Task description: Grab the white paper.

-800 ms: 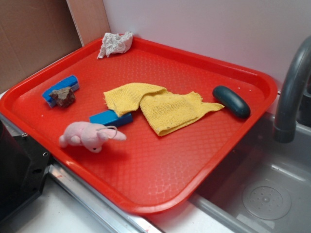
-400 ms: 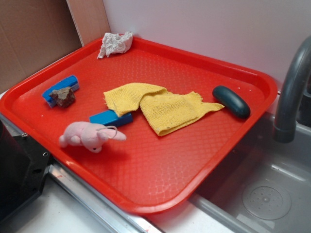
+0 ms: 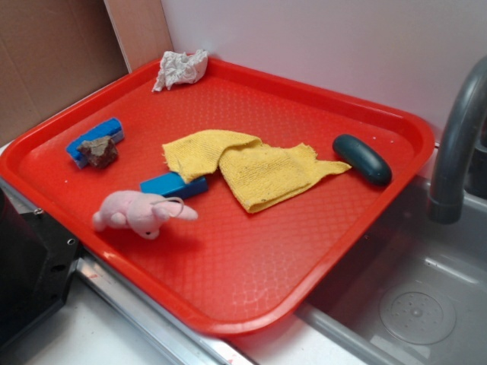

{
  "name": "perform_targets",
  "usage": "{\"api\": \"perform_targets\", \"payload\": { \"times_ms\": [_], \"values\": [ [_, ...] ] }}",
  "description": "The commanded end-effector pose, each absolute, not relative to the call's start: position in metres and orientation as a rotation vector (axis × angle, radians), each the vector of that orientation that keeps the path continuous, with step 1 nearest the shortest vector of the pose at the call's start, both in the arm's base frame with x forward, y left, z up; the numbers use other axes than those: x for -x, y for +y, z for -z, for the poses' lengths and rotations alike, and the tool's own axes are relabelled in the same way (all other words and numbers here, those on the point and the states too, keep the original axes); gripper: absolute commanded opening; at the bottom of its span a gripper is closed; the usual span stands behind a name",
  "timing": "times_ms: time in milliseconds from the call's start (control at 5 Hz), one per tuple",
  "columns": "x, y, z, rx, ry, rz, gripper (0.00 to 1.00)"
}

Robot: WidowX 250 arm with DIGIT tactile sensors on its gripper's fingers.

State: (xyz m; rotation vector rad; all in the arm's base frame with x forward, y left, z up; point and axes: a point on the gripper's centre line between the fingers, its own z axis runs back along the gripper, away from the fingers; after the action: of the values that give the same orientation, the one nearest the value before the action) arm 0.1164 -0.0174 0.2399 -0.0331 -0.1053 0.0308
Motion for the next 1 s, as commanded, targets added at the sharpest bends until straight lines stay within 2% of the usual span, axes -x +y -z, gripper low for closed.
{"api": "perform_targets", "payload": {
  "times_ms": [0,200,400,600,800],
  "values": [
    [-0.168,0.032,-0.208,-0.008,-0.049,-0.06,1.0],
    [-0.213,0.064,-0.178,0.012,-0.043,0.024,1.0],
    [-0.247,0.085,-0.158,-0.046,-0.189,0.096,1.0],
    [-0.266,0.1,-0.135,-0.07,-0.257,0.153,1.0],
    [-0.303,0.115,-0.11,-0.096,-0.274,0.116,1.0]
  ]
}}
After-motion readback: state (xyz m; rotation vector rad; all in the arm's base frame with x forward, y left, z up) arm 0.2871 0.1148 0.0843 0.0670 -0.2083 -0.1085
